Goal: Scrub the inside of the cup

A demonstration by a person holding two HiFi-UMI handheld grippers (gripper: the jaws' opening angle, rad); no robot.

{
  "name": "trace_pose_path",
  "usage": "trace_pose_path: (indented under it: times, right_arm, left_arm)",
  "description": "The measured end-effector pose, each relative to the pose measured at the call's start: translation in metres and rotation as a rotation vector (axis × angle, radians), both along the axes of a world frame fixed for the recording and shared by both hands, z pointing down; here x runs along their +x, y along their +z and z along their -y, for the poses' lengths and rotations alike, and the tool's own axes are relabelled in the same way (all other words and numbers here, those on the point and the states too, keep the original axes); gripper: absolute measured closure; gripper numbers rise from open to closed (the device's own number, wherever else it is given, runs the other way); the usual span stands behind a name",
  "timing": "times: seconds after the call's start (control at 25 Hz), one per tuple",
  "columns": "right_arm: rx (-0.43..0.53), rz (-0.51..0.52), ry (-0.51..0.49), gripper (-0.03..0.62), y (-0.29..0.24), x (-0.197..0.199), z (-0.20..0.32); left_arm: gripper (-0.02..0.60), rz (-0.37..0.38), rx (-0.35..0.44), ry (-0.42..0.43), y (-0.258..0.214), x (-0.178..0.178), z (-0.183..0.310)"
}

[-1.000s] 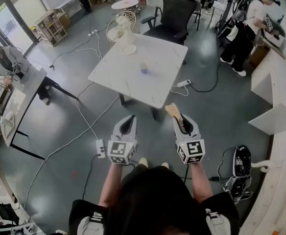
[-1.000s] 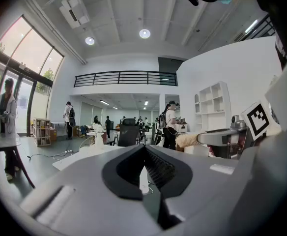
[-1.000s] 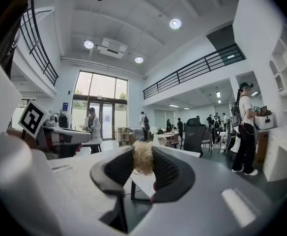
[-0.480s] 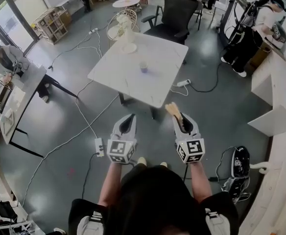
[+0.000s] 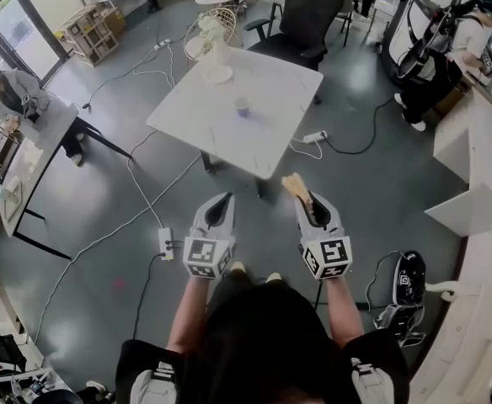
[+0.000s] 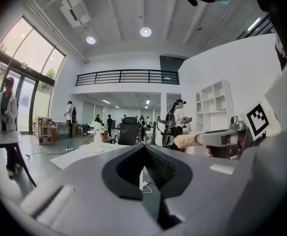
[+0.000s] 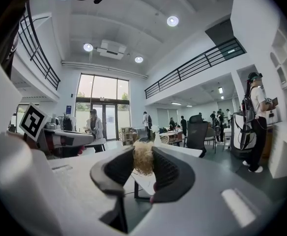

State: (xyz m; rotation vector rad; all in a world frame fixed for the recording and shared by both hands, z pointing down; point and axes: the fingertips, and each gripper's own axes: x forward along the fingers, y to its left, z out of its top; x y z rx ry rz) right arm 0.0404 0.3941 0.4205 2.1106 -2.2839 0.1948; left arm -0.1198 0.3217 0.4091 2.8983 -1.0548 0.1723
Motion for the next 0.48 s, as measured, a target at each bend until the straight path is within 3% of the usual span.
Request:
trace_pose_path:
  times: [0.24,0.48]
  right_arm:
    - [0.004,0.000,-0.031,0.487,0.005,0.012,-0.002]
    - [0.008,0.011,-0.038,0.487,0.011,0.027,0.024]
  left_arm:
    - [0.574,0.015,-0.003,-0.017,0.006,0.018,-0.003]
    - [0.574,0.019,-0.007,-0.007,0.012,0.040,0.026]
